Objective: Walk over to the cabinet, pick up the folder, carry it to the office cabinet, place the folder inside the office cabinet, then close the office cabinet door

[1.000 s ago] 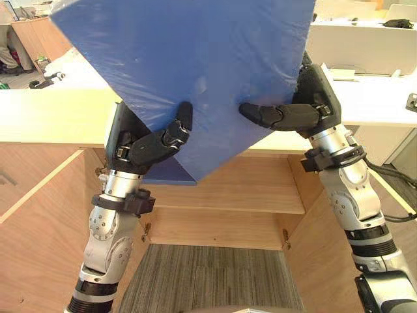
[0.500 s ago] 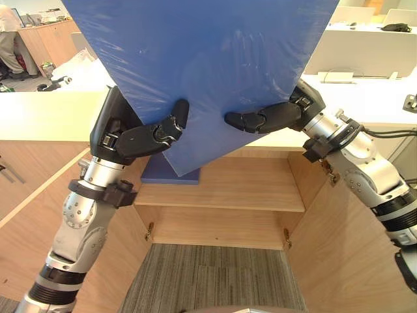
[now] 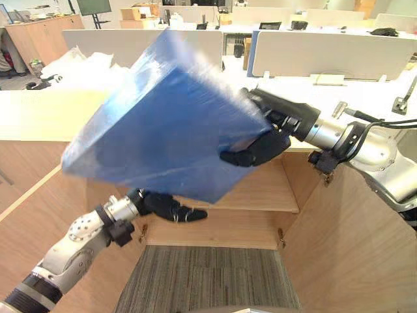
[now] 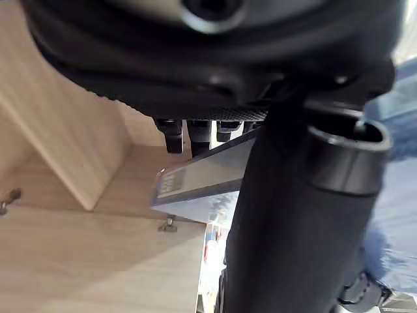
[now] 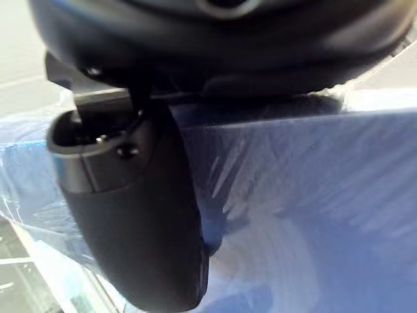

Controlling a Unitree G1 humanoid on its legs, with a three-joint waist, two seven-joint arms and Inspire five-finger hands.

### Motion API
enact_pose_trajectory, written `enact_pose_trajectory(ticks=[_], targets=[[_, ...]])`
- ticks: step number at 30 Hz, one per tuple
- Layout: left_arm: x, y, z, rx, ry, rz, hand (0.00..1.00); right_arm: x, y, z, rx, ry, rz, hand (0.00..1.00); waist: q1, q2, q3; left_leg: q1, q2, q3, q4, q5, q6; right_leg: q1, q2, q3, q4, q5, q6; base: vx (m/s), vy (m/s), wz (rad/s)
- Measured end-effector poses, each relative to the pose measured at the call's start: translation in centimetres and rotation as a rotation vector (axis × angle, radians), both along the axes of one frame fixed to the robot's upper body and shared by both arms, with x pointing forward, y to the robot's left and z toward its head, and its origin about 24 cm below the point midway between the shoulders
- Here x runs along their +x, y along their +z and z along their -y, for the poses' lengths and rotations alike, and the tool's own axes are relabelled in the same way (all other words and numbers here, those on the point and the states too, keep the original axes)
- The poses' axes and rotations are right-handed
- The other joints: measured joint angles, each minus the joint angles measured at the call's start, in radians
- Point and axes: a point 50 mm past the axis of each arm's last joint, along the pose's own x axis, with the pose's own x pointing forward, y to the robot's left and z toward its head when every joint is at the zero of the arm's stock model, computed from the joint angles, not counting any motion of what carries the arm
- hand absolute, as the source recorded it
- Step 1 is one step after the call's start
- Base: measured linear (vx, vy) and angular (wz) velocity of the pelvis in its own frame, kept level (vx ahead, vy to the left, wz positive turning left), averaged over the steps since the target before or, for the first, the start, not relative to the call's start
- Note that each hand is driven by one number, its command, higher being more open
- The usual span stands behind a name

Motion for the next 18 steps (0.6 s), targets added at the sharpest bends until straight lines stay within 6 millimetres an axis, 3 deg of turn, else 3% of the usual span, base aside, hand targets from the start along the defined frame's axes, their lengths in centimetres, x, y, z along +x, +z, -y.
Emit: enact_pose_trajectory(ticks=[1, 4, 7, 11, 14, 15, 17, 18], targets=[[0.0, -0.1, 0.0, 0.0, 0.0, -0.003, 1.0, 0.0, 0.0, 0.0, -0.001, 0.001, 0.003, 0.0, 0.0, 0.0, 0.0, 0.0, 0.0, 0.0, 0.0, 0.0, 0.0, 0.0, 0.0, 0.0, 0.0, 0.0, 0.0, 0.0, 0.0, 0.0], [-1.2, -4.5, 0.5, 0.06, -0.014, -0.13, 1.0, -2.1, -0.3, -2.4, 0.127, 0.116, 0.121, 0.0, 0.002, 0.001, 0.0, 0.0, 0.001, 0.0, -0.001, 0.0, 0.0, -0.002, 0.0, 0.0, 0.004, -0.001, 0.0, -0.01, 0.001, 0.0], [-2.3, -7.6, 0.1, 0.14, 0.002, -0.23, 1.0, -3.8, -0.3, -3.6, 0.164, 0.182, 0.241, 0.0, 0.002, -0.002, 0.0, 0.0, 0.001, 0.0, -0.001, 0.0, 0.0, -0.005, 0.0, 0.001, 0.007, -0.002, -0.001, 0.0, 0.0, 0.0], [-4.6, -11.4, -1.6, 0.296, 0.038, -0.368, 1.0, -4.1, -3.0, -4.0, 0.112, 0.174, 0.222, 0.0, 0.003, -0.015, -0.002, -0.007, 0.005, 0.005, -0.001, 0.001, 0.0, -0.019, 0.001, 0.007, 0.013, -0.003, -0.002, -0.04, 0.003, -0.04], [-6.7, -14.2, -3.3, 0.526, 0.043, -0.457, 1.0, -3.0, -9.7, -3.7, -0.037, 0.076, -0.005, 0.0, 0.009, -0.035, 0.001, -0.012, 0.015, 0.005, -0.001, -0.001, -0.009, -0.023, 0.01, 0.011, 0.012, -0.003, -0.004, -0.03, -0.004, -0.01], [-7.1, -14.8, -3.5, 0.58, 0.04, -0.469, 1.0, -2.8, -11.3, -3.5, -0.082, 0.051, -0.053, 0.0, 0.012, -0.038, 0.001, -0.013, 0.016, 0.005, -0.001, -0.001, -0.01, -0.024, 0.011, 0.011, 0.01, -0.002, -0.004, 0.0, 0.0, 0.0], [-8.1, -16.8, -3.5, 0.715, 0.086, -0.492, 1.0, -2.6, -17.2, -2.2, -0.259, -0.062, -0.225, 0.0, 0.033, -0.052, 0.01, -0.02, 0.019, 0.005, -0.001, -0.002, -0.014, -0.027, 0.015, 0.012, 0.0, 0.002, -0.009, 0.0, 0.0, 0.0], [-8.1, -17.3, -3.4, 0.74, 0.125, -0.487, 1.0, -2.6, -18.7, -1.8, -0.301, -0.096, -0.264, 0.0, 0.04, -0.053, 0.009, -0.027, 0.019, 0.004, -0.001, -0.001, -0.014, -0.032, 0.015, 0.011, -0.001, 0.003, -0.01, 0.0, 0.0, 0.0]])
